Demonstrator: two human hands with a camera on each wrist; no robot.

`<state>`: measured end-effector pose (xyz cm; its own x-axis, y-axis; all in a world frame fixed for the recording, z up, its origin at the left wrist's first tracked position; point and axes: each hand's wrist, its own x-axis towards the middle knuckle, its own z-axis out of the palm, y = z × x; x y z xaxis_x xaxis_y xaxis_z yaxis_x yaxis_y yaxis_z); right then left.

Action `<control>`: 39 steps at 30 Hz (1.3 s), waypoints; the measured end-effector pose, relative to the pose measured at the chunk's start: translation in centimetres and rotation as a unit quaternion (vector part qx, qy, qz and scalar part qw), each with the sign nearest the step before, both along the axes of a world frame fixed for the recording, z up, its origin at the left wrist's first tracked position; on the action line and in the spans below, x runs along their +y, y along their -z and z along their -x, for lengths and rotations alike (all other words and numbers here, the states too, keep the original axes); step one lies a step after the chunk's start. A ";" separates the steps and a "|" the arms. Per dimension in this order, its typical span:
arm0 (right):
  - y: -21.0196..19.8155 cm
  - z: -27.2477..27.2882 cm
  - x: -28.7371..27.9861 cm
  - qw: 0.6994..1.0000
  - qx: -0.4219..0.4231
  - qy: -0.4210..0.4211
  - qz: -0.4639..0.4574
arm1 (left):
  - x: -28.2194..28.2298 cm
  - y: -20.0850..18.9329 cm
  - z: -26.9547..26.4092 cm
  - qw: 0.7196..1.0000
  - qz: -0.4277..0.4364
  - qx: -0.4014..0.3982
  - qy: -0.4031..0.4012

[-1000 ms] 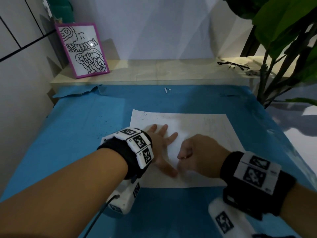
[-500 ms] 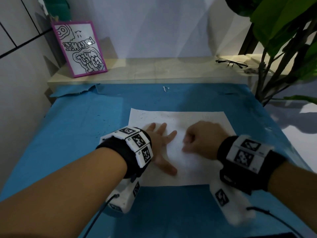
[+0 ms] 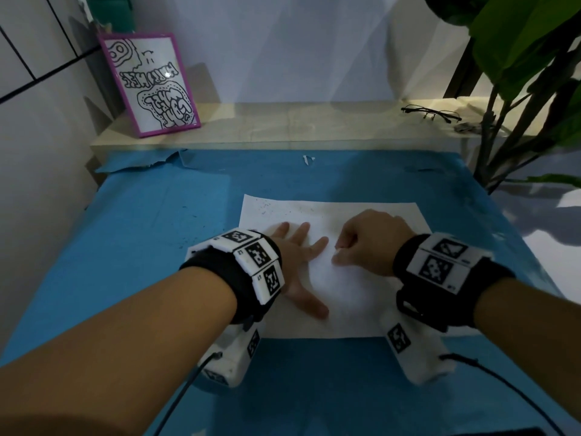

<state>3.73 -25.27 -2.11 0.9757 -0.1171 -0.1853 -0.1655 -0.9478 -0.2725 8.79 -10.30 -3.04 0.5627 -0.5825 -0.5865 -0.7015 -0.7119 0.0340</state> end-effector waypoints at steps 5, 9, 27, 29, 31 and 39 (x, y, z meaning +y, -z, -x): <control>0.2 0.2 1.2 0.999 0.028 -0.017 -0.036 | 0.1 0.2 -0.1 1.000 0.004 -0.004 0.003; 0.2 -0.4 0.5 1.000 0.010 0.000 -0.004 | 0.2 0.4 -0.2 1.000 0.011 0.001 -0.003; 4.5 4.7 -5.3 0.789 -0.182 0.339 -0.479 | -3.6 0.9 7.8 0.974 0.110 0.007 0.198; 4.5 4.8 -5.3 0.794 -0.182 0.326 -0.480 | -3.9 1.0 6.7 0.973 0.131 0.002 0.191; 4.4 4.9 -5.4 0.796 -0.180 0.320 -0.481 | -3.2 1.4 2.7 0.989 0.077 -0.061 0.107; 4.4 5.2 -5.1 0.807 -0.182 0.315 -0.466 | -1.7 -1.2 0.9 0.997 0.028 -0.074 0.014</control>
